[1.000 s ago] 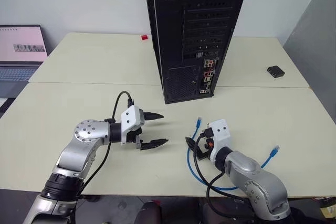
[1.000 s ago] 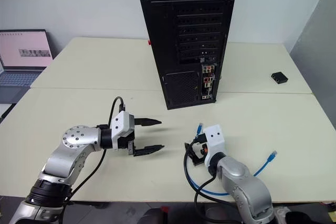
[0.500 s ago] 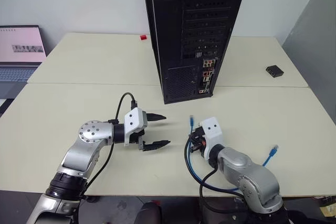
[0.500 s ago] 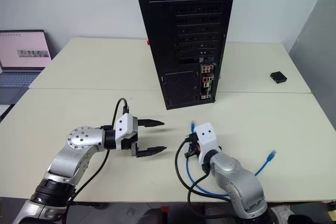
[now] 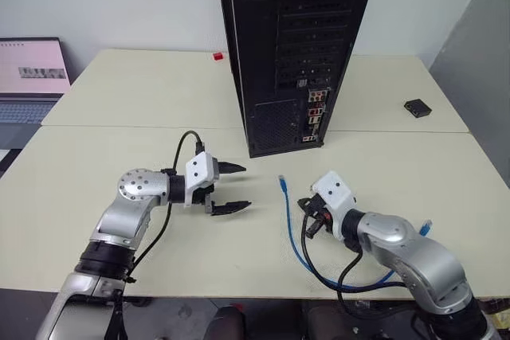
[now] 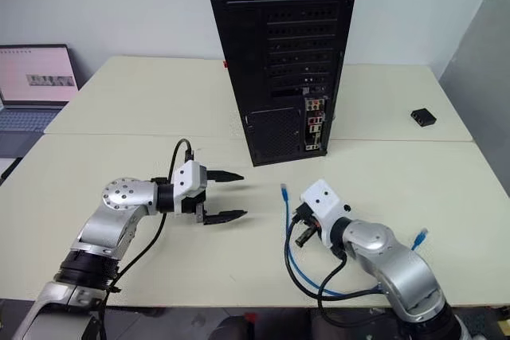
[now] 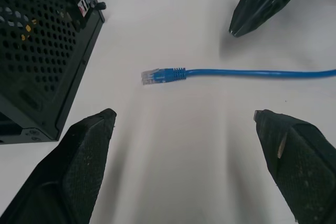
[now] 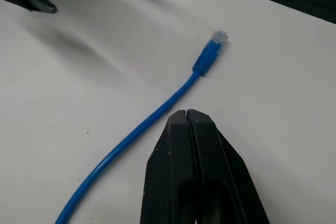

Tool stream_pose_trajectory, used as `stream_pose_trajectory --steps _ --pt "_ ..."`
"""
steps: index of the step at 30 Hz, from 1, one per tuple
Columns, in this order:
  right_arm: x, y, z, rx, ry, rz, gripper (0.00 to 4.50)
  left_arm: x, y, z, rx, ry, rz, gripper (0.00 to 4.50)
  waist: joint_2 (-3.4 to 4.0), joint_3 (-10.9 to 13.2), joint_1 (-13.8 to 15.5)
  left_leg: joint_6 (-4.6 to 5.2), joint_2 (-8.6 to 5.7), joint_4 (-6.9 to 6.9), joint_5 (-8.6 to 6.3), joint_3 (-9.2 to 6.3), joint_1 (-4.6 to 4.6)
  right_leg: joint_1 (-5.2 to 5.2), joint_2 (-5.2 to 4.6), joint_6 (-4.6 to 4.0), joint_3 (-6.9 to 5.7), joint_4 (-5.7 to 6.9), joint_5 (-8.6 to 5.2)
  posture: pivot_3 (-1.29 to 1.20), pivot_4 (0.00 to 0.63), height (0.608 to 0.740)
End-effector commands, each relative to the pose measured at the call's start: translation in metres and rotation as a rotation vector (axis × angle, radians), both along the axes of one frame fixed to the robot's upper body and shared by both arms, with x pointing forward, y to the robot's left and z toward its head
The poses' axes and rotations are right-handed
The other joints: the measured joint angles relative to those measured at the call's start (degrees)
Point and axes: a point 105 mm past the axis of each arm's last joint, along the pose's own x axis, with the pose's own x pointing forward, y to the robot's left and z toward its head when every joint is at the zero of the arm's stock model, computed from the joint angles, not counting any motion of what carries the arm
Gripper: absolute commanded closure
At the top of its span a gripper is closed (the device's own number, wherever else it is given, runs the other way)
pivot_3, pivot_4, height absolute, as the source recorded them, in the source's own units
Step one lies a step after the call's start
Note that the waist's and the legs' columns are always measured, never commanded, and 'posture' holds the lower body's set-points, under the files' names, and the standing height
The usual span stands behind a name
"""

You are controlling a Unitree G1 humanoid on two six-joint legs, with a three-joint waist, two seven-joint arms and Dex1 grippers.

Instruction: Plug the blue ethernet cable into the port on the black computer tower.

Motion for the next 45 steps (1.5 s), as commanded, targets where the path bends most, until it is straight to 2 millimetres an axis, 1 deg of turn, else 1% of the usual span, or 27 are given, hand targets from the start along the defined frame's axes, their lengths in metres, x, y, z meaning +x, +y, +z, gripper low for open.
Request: stream_pose_trajectory --steps 1,2,3,4,6,7,12,16,19,22,25,26,27,28,32,36,39,41,43,45 --pt "0.009 0.005 0.022 0.076 -0.095 -0.032 4.31 0.003 -0.004 0.013 -0.010 -0.057 -0.029 0.00 0.00 0.0 0.0 0.00 0.00 0.01 0.00 0.00 0.00 0.00 0.00 0.00 0.00 0.00 0.00 0.00 0.150 0.740" --pt "0.011 0.004 0.020 0.080 -0.095 -0.053 4.13 0.002 -0.005 0.013 -0.012 -0.055 -0.037 0.00 0.00 0.0 0.0 0.00 0.00 0.01 0.00 0.00 0.00 0.00 0.00 0.00 0.01 0.00 0.00 0.00 0.150 0.740" --pt "0.012 0.005 0.018 0.080 -0.092 -0.059 4.05 0.000 -0.006 0.012 -0.011 -0.052 -0.045 0.00 0.00 0.0 0.0 0.00 0.00 0.01 0.00 0.02 0.00 0.00 0.00 0.00 0.03 0.00 0.00 0.00 0.150 0.740" --pt "0.013 0.007 0.017 0.089 -0.086 -0.064 3.74 -0.001 -0.006 0.011 -0.006 -0.048 -0.051 0.00 0.00 0.0 0.0 0.00 0.00 0.01 0.00 0.02 -0.01 0.00 -0.01 0.00 0.03 -0.01 0.00 0.00 0.150 0.740" --pt "0.020 0.013 0.012 0.112 -0.064 -0.103 3.31 -0.004 -0.004 0.010 0.004 -0.044 -0.056 0.00 0.00 0.0 0.0 0.00 0.00 0.01 0.00 0.02 -0.03 0.00 -0.02 0.00 0.02 -0.02 0.00 0.00 0.150 0.740" --pt "0.022 0.015 0.010 0.116 -0.058 -0.117 2.97 -0.004 -0.004 0.009 0.006 -0.043 -0.057 0.00 0.00 0.0 -0.1 0.00 0.00 0.01 0.00 0.01 -0.03 0.00 -0.02 0.00 0.02 -0.01 0.00 0.00 0.150 0.740" --pt "0.032 0.022 0.000 0.105 -0.042 -0.180 1.87 -0.006 -0.006 0.011 0.008 -0.049 -0.064 0.00 0.00 0.0 -0.2 -0.01 0.00 0.01 0.00 0.00 -0.02 -0.03 -0.01 -0.01 0.01 0.04 0.01 0.00 0.150 0.740" --pt "0.033 0.026 -0.014 0.082 -0.005 -0.208 0.96 -0.008 -0.010 0.012 0.005 -0.055 -0.073 0.00 0.01 0.0 -0.3 -0.01 0.00 0.01 0.00 0.00 -0.05 -0.04 -0.02 -0.01 0.01 0.00 0.01 0.00 0.150 0.740" --pt "0.030 0.030 -0.021 0.081 0.026 -0.209 0.96 -0.010 -0.011 0.013 0.006 -0.059 -0.079 0.00 0.01 0.0 -0.4 -0.01 0.01 0.00 0.00 0.00 -0.05 -0.05 -0.02 -0.01 0.01 0.02 0.01 0.00 0.150 0.740" --pt "0.030 0.033 -0.023 0.092 0.037 -0.210 0.96 -0.010 -0.012 0.014 0.005 -0.061 -0.082 0.00 0.01 0.0 -0.4 -0.01 0.01 0.00 0.00 -0.01 -0.04 -0.05 -0.02 -0.01 0.01 0.03 0.01 0.00 0.150 0.740" --pt "0.035 0.035 -0.024 0.087 0.026 -0.220 1.50 -0.010 -0.014 0.014 0.002 -0.061 -0.085 0.00 0.01 0.0 -0.5 0.00 0.01 0.00 0.00 0.00 -0.03 -0.05 -0.01 -0.01 0.01 0.03 0.01 0.00 0.150 0.740" --pt "0.037 0.037 -0.025 0.081 0.019 -0.220 1.77 -0.010 -0.015 0.014 0.002 -0.061 -0.086 0.00 0.01 0.0 -0.6 -0.01 0.01 0.00 0.00 0.00 -0.03 -0.05 -0.01 -0.01 0.01 0.04 0.01 0.00 0.150 0.740" --pt "0.040 0.038 -0.025 0.080 0.015 -0.221 1.88 -0.009 -0.015 0.014 0.002 -0.061 -0.086 0.00 0.01 0.0 -0.8 0.00 0.01 0.00 0.00 0.00 -0.02 -0.05 -0.01 -0.01 0.01 0.04 0.01 0.00 0.150 0.740" --pt "0.043 0.040 -0.025 0.081 0.013 -0.226 2.23 -0.009 -0.015 0.014 0.002 -0.060 -0.086 0.00 0.01 0.0 -0.9 0.00 0.01 0.00 0.00 0.00 -0.02 -0.05 -0.01 -0.01 0.01 0.05 0.01 0.00 0.150 0.740" --pt "0.051 0.039 -0.028 0.070 0.011 -0.250 3.31 -0.009 -0.016 0.013 0.003 -0.061 -0.087 0.00 0.01 0.0 -1.2 0.00 0.02 0.00 0.00 -0.01 0.00 -0.05 -0.01 -0.01 0.01 0.07 0.01 0.00 0.150 0.740" --pt "0.051 0.035 -0.028 0.064 0.004 -0.254 4.33 -0.010 -0.015 0.011 0.002 -0.059 -0.080 0.00 0.01 0.0 -1.2 0.00 0.02 0.00 0.00 -0.01 -0.01 -0.05 -0.01 -0.01 0.01 0.06 0.01 0.00 0.150 0.740" --pt "0.047 0.037 -0.015 0.068 -0.036 -0.201 4.40 -0.010 -0.012 0.010 0.005 -0.053 -0.071 0.00 0.01 0.0 -1.2 0.00 0.02 0.00 0.00 -0.01 -0.01 -0.05 -0.01 -0.01 0.02 0.06 0.01 0.00 0.150 0.740" --pt "0.035 0.045 0.002 0.068 -0.087 -0.065 4.40 -0.010 -0.010 0.009 0.013 -0.044 -0.074 0.00 0.03 0.0 -1.2 0.00 0.01 0.00 0.00 -0.01 -0.03 -0.05 -0.01 -0.01 0.01 0.04 0.01 0.00 0.150 0.740" --pt "0.021 0.050 0.016 0.029 -0.160 0.094 4.40 -0.011 -0.009 0.009 0.030 -0.035 -0.094 0.00 0.04 0.0 -1.2 0.00 0.00 0.00 0.00 -0.02 -0.08 -0.08 -0.02 -0.01 0.01 0.01 0.01 0.00 0.150 0.740" --pt "0.011 0.046 0.023 -0.042 -0.216 0.199 4.40 -0.015 -0.010 0.008 0.058 -0.020 -0.140 0.00 0.05 0.0 -1.2 0.00 -0.01 0.00 0.00 -0.03 -0.08 -0.08 -0.03 0.00 0.00 -0.01 0.00 0.00 0.150 0.740"
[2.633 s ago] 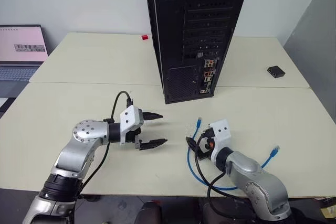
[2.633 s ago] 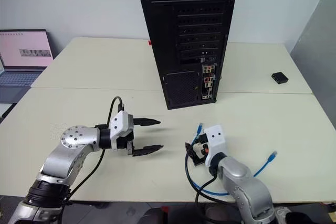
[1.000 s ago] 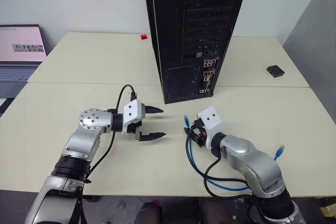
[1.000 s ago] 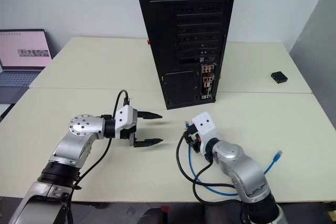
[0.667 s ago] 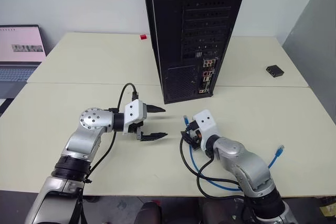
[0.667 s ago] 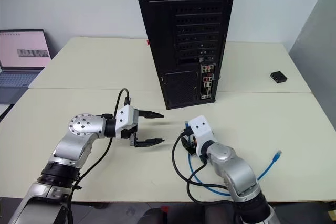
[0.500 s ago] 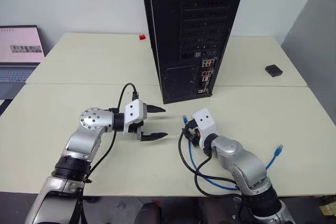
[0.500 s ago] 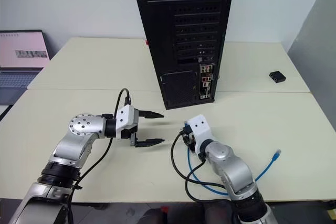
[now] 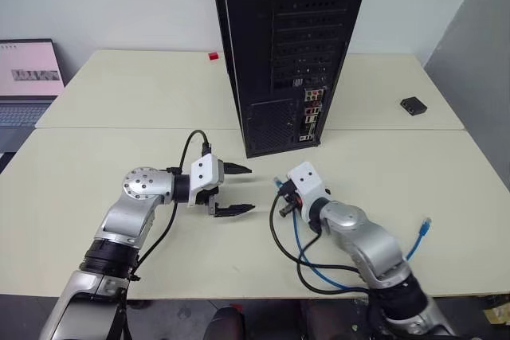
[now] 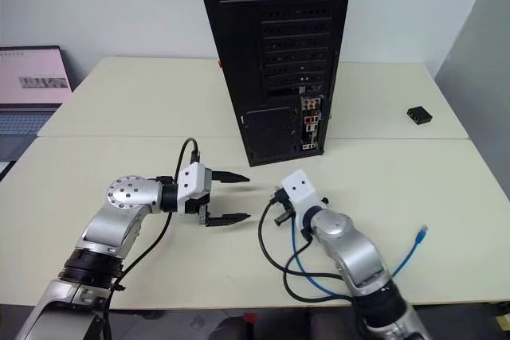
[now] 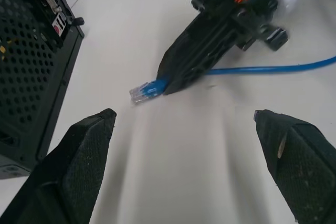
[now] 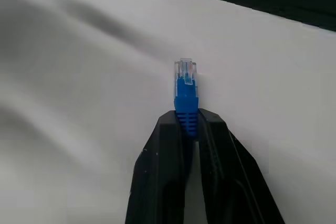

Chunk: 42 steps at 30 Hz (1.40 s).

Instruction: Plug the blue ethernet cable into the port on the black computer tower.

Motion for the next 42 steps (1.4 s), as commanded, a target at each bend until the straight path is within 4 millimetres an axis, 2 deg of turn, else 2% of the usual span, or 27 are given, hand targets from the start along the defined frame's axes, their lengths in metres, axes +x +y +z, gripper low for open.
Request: stream_pose_trajectory --steps 1,4,9,16,22,23,24,39,41,42 --pt "-0.023 0.011 0.035 -0.047 -0.148 0.251 4.40 -0.005 -0.002 0.007 0.045 -0.013 -0.085 0.00 0.01 0.0 0.0 0.00 0.00 0.00 0.00 -0.01 0.00 0.00 0.00 0.00 -0.02 0.00 0.00 0.00 0.150 0.740" --pt "-0.036 0.007 0.038 -0.105 -0.139 0.371 4.40 -0.009 -0.008 0.010 0.063 0.000 -0.148 0.00 0.00 0.0 0.0 0.00 -0.01 0.01 0.00 -0.06 0.00 0.02 0.01 0.00 -0.07 0.01 0.00 0.00 0.150 0.740" --pt "-0.045 0.005 0.039 -0.137 -0.094 0.468 4.40 -0.020 -0.018 0.014 0.088 0.045 -0.257 0.00 -0.01 0.0 0.0 0.00 0.00 0.01 0.00 -0.05 0.00 0.03 0.02 0.00 -0.06 0.01 0.00 0.00 0.150 0.740" --pt "-0.046 0.007 0.040 -0.146 -0.079 0.498 4.40 -0.024 -0.027 0.019 0.104 0.056 -0.334 0.00 -0.02 0.0 0.1 0.00 -0.01 0.02 0.00 -0.06 0.00 0.03 0.02 0.00 -0.07 0.02 0.00 0.00 0.150 0.740" --pt "-0.047 0.010 0.040 -0.146 -0.078 0.501 4.40 -0.020 -0.030 0.014 0.130 0.043 -0.338 0.00 -0.02 0.0 0.1 0.00 -0.01 0.02 0.00 -0.05 -0.01 0.03 0.01 0.00 -0.06 0.01 0.00 0.00 0.150 0.740" --pt "-0.048 0.010 0.040 -0.146 -0.078 0.502 4.40 -0.019 -0.030 0.014 0.128 0.043 -0.334 0.37 -0.02 0.0 0.1 0.00 -0.01 0.02 0.00 -0.05 -0.01 0.03 0.01 0.00 -0.06 0.01 0.00 0.00 0.150 0.740" --pt "-0.048 0.010 0.040 -0.146 -0.078 0.501 4.40 -0.018 -0.031 0.014 0.126 0.044 -0.329 0.48 -0.02 0.0 0.1 0.00 -0.01 0.03 0.00 -0.05 -0.01 0.03 0.01 0.00 -0.06 0.01 0.00 0.00 0.150 0.740" --pt "-0.046 0.013 0.039 -0.150 -0.082 0.499 4.40 -0.015 -0.033 -0.001 0.187 0.040 -0.332 3.87 -0.02 0.0 0.1 0.00 -0.01 0.03 0.00 -0.06 -0.01 0.03 0.01 0.00 -0.06 0.02 0.00 0.00 0.150 0.740" --pt "-0.046 0.013 0.038 -0.152 -0.082 0.500 4.40 -0.015 -0.033 -0.001 0.186 0.039 -0.331 4.25 -0.02 0.0 0.1 0.00 -0.01 0.03 0.00 -0.06 -0.01 0.03 0.01 0.00 -0.06 0.02 0.00 0.00 0.150 0.740" --pt "-0.046 0.013 0.038 -0.154 -0.083 0.500 4.40 -0.015 -0.033 -0.001 0.187 0.038 -0.331 4.25 -0.02 0.0 0.1 0.00 -0.01 0.03 0.00 -0.06 0.00 0.03 0.01 0.00 -0.06 0.02 0.00 0.00 0.150 0.740"
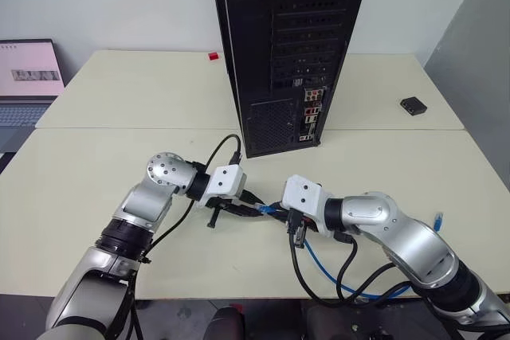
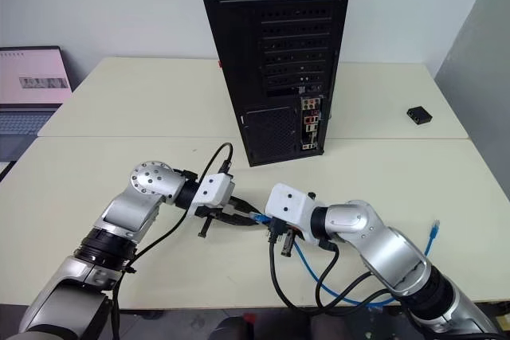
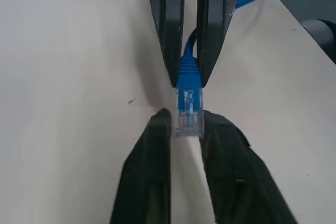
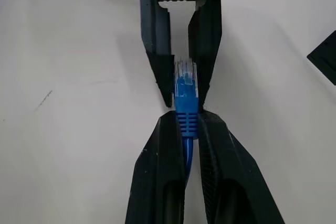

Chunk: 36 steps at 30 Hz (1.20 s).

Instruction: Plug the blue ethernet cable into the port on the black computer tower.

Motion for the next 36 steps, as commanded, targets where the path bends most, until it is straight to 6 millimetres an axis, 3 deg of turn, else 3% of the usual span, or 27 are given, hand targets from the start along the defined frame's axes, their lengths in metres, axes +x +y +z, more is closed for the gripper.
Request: stream_pose_trajectory --steps 1,7,9,16,22,26,30,36 --pt "-0.003 0.006 0.011 0.013 -0.052 0.033 4.40 0.001 -0.003 0.003 -0.008 -0.026 -0.010 4.25 0.00 0.0 0.0 0.00 0.00 0.00 0.00 0.00 0.00 0.00 0.00 0.00 -0.01 0.00 0.00 0.00 0.150 0.740" --pt "0.001 0.005 0.011 0.001 -0.062 0.021 4.40 0.002 -0.001 0.000 0.001 -0.032 -0.007 4.25 0.00 0.0 0.0 0.00 0.00 0.00 0.00 0.00 0.00 0.00 0.00 0.00 0.00 0.00 0.00 0.00 0.150 0.740" --pt "0.002 0.003 0.011 0.000 -0.061 0.017 3.70 0.002 -0.001 -0.001 -0.005 -0.038 -0.006 4.25 0.00 0.0 0.0 0.00 0.00 0.00 0.00 -0.01 0.00 0.00 0.00 0.00 -0.01 0.00 0.00 0.00 0.150 0.740" --pt "-0.001 -0.020 0.023 0.044 -0.005 -0.021 2.06 0.006 -0.003 0.002 -0.069 -0.119 0.007 4.25 0.00 0.0 0.2 0.00 -0.01 0.01 0.00 0.00 -0.01 0.00 -0.02 0.00 0.00 -0.01 0.00 0.00 0.150 0.740" --pt "-0.003 -0.037 0.039 0.259 0.117 -0.107 0.77 0.011 -0.006 0.013 -0.191 -0.403 0.011 4.25 -0.01 0.0 0.5 0.00 0.01 0.00 0.00 -0.01 -0.01 0.00 -0.02 -0.01 0.01 0.01 0.01 0.00 0.150 0.740" --pt "-0.008 -0.035 0.044 0.398 0.234 -0.108 0.72 0.009 -0.005 0.022 -0.248 -0.576 0.000 4.25 -0.01 0.0 0.6 0.00 0.02 0.02 0.00 0.00 0.01 0.01 -0.03 -0.01 0.03 0.03 0.02 0.00 0.150 0.740" --pt "0.005 -0.031 0.039 0.500 0.346 -0.148 0.72 0.003 -0.009 0.037 -0.314 -0.862 -0.066 4.25 -0.01 0.0 0.7 0.00 0.03 0.01 0.00 0.01 0.02 0.01 -0.02 -0.01 0.03 0.03 0.02 0.00 0.150 0.740" --pt "0.017 -0.025 0.039 0.583 0.446 -0.165 0.72 0.000 -0.011 0.043 -0.364 -1.008 -0.083 4.25 0.00 0.0 1.1 0.00 -0.03 0.02 0.00 0.02 0.02 0.02 -0.08 0.00 0.03 0.02 0.04 0.00 0.150 0.740"
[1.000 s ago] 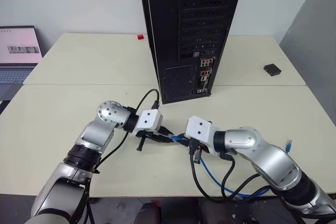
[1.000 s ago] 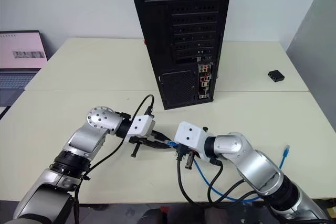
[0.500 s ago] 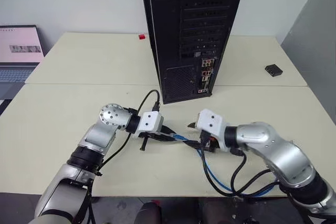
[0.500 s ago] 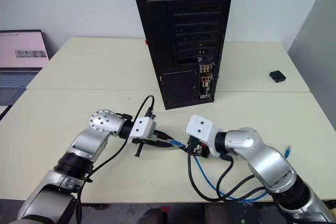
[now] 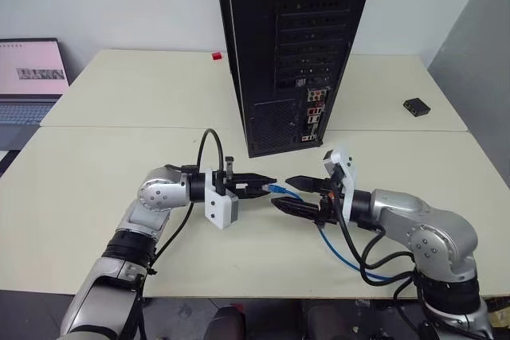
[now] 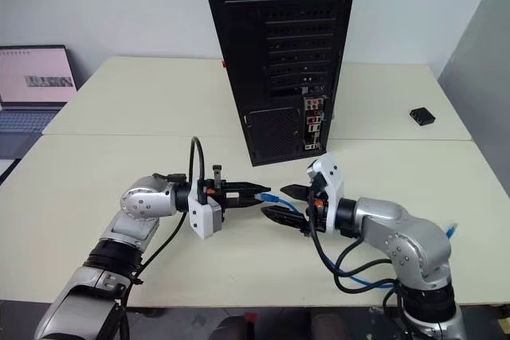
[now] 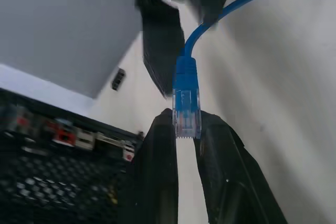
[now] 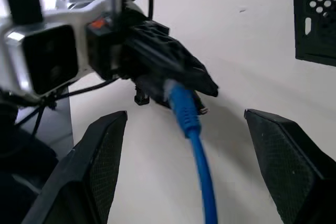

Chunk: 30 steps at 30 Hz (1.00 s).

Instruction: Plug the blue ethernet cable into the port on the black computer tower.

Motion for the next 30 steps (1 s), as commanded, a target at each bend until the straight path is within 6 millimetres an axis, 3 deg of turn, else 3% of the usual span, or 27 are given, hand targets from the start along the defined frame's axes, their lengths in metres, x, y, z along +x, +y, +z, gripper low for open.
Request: stream_pose_trajectory --steps 1,25,30 --pt "0.0034 0.0012 0.0097 0.061 0.011 0.006 0.72 0.0023 0.0006 0.0148 -0.049 -0.119 0.005 4.25 0.00 0.0 0.2 0.00 0.00 0.00 0.00 0.00 0.00 0.00 0.00 0.00 0.00 0.00 0.00 0.00 0.150 0.740" --pt "0.0015 0.0103 0.0127 0.150 0.044 0.018 0.72 0.0084 0.0078 0.0108 -0.018 -0.157 0.049 4.25 0.01 0.0 0.2 0.00 0.02 -0.01 0.00 -0.02 0.00 0.00 0.02 0.00 -0.05 0.02 0.00 0.00 0.150 0.740" --pt "0.0015 0.0108 0.0090 0.135 0.051 0.027 1.70 0.0093 0.0104 0.0108 -0.026 -0.158 0.058 4.25 0.01 0.0 0.2 0.00 0.02 -0.01 0.00 -0.02 0.00 0.00 0.02 0.00 -0.05 0.03 0.00 0.00 0.150 0.740"
